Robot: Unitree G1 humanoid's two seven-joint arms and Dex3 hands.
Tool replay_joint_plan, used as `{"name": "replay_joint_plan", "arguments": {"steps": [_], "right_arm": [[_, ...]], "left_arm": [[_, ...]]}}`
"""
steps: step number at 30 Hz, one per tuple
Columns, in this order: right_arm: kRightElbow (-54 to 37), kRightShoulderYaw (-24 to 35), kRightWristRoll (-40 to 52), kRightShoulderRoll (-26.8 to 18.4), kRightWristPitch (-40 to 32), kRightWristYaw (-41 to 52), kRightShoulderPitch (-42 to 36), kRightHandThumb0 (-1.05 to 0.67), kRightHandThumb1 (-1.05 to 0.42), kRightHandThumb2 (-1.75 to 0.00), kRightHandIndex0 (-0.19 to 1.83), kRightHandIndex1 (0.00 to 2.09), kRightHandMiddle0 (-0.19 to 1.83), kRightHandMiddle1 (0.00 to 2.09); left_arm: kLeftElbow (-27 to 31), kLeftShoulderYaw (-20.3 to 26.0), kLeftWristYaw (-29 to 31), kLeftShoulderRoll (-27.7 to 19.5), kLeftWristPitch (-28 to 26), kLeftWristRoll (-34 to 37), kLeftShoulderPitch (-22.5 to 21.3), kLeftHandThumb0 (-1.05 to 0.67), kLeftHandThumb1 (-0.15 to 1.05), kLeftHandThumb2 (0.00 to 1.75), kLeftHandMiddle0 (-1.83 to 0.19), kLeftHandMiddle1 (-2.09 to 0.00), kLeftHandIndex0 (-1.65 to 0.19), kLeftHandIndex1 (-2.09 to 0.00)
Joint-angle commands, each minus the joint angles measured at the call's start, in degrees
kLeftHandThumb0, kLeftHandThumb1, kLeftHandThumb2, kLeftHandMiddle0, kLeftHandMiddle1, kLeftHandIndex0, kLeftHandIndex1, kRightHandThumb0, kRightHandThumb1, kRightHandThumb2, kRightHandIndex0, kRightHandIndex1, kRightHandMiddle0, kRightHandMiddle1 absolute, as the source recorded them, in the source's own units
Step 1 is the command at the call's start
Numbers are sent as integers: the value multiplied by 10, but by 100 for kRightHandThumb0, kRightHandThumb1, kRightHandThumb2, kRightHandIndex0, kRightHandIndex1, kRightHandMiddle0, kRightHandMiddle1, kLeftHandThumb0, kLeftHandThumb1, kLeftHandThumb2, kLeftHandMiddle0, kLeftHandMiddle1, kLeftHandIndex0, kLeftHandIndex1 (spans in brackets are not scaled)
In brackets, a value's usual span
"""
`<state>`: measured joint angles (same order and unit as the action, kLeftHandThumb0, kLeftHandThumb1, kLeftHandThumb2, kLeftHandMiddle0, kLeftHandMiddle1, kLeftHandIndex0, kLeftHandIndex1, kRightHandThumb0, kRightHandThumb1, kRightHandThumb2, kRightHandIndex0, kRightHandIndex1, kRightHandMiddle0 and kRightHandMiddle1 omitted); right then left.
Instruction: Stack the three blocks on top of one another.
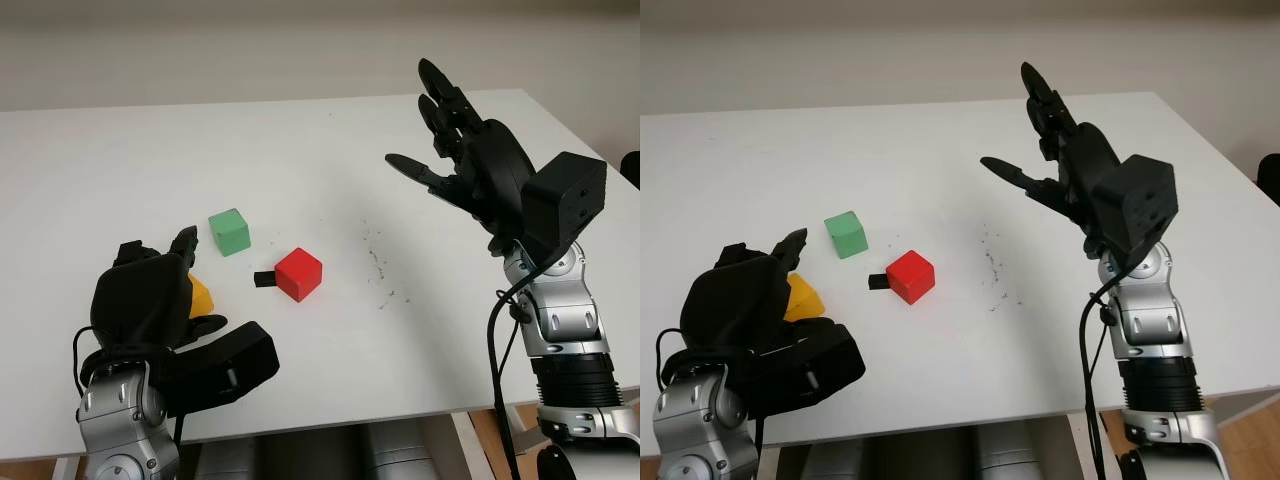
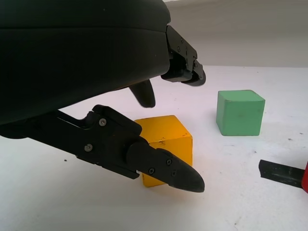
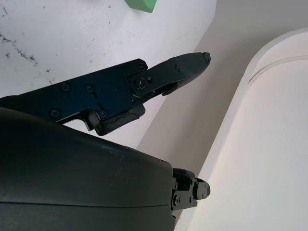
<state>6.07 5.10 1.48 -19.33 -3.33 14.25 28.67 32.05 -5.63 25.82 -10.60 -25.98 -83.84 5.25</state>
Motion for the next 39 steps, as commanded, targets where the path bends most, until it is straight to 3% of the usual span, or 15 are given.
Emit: {"name": "replay_joint_plan", "arguments": {"steps": [1, 3, 5, 8, 14, 16, 17, 18, 21, 23, 25, 30, 32, 34, 39], "right_arm": [[-11, 3, -2, -5, 4, -3, 3, -60, -96, -5, 1, 7, 5, 9], [-11, 3, -2, -5, 6, -2, 3, -60, -96, -5, 2, 7, 5, 9], [-12, 4, -2, -5, 6, -2, 3, -60, -96, -5, 2, 7, 5, 9], [-13, 4, -5, -5, 5, -5, 3, -60, -96, -5, 2, 7, 6, 9], [-13, 5, -2, -5, 3, -3, 4, -60, -97, -6, 2, 6, 6, 8], [-12, 5, -3, -4, 3, -5, 5, -60, -97, -5, 2, 6, 6, 8], [-11, 5, -4, -4, 3, -6, 5, -60, -97, -5, 2, 6, 6, 8], [-11, 5, -3, -4, 4, -5, 5, -60, -97, -5, 2, 6, 6, 8], [-9, 6, -1, -4, 7, -3, 6, -59, -97, -5, 1, 6, 6, 8], [-8, 7, 2, -4, 8, -1, 7, -58, -97, -5, 1, 6, 5, 8], [-9, 7, 3, -5, 7, 0, 7, -58, -97, -5, 0, 5, 5, 7], [-8, 8, 6, -4, 9, 0, 6, -57, -97, -6, 0, 5, 5, 7], [-8, 6, 4, -2, 10, -3, 5, -58, -97, -5, 1, 5, 6, 7], [-8, 4, 2, 0, 11, -5, 5, -58, -98, -6, 1, 6, 6, 7], [-3, -2, 4, 3, 13, 0, 3, -58, -100, -6, 0, 5, 5, 7]], "left_arm": [[-7, 4, -5, 4, 2, 7, 0, -50, 93, 5, 19, -202, -41, -34], [-12, 5, -20, 0, 9, 18, 3, -50, 91, 5, 16, -208, -23, -85], [-17, 6, -31, -3, 12, 23, 5, -47, 89, 5, 7, -209, -11, -119], [-17, 7, -23, 2, 4, 22, 3, -43, 88, 5, 2, -209, -4, -137], [-11, 10, -5, 14, -13, 27, 4, -27, 83, 5, -30, -209, -14, -135], [-13, 9, 4, 15, -17, 24, 2, -21, 82, 5, -28, -209, -23, -111], [-14, 8, 8, 14, -18, 21, 1, -19, 83, 5, -21, -207, -21, -121], [-16, 8, 15, 12, -19, 18, 0, -17, 84, 6, -17, -201, -16, -133], [-17, 8, 34, 18, -28, 12, -6, -12, 87, 6, -23, -172, -18, -138], [-17, 6, 48, 17, -31, 6, -11, -10, 89, 6, -35, -138, -31, -128], [-17, 8, 49, 19, -31, 12, -14, -8, 91, 6, -40, -126, -37, -123], [-23, 15, -17, 10, -6, 56, -12, -5, 91, 5, -52, -122, -45, -119], [-25, 20, -38, 3, 5, 80, -14, -5, 88, 5, -49, -144, -47, -117], [-21, 32, -44, -5, 19, 119, -21, -4, 87, 5, -41, -168, -41, -132], [13, 70, 0, -14, 12, 240, -56, -7, 91, 6, -45, -130, -42, -123]]}}
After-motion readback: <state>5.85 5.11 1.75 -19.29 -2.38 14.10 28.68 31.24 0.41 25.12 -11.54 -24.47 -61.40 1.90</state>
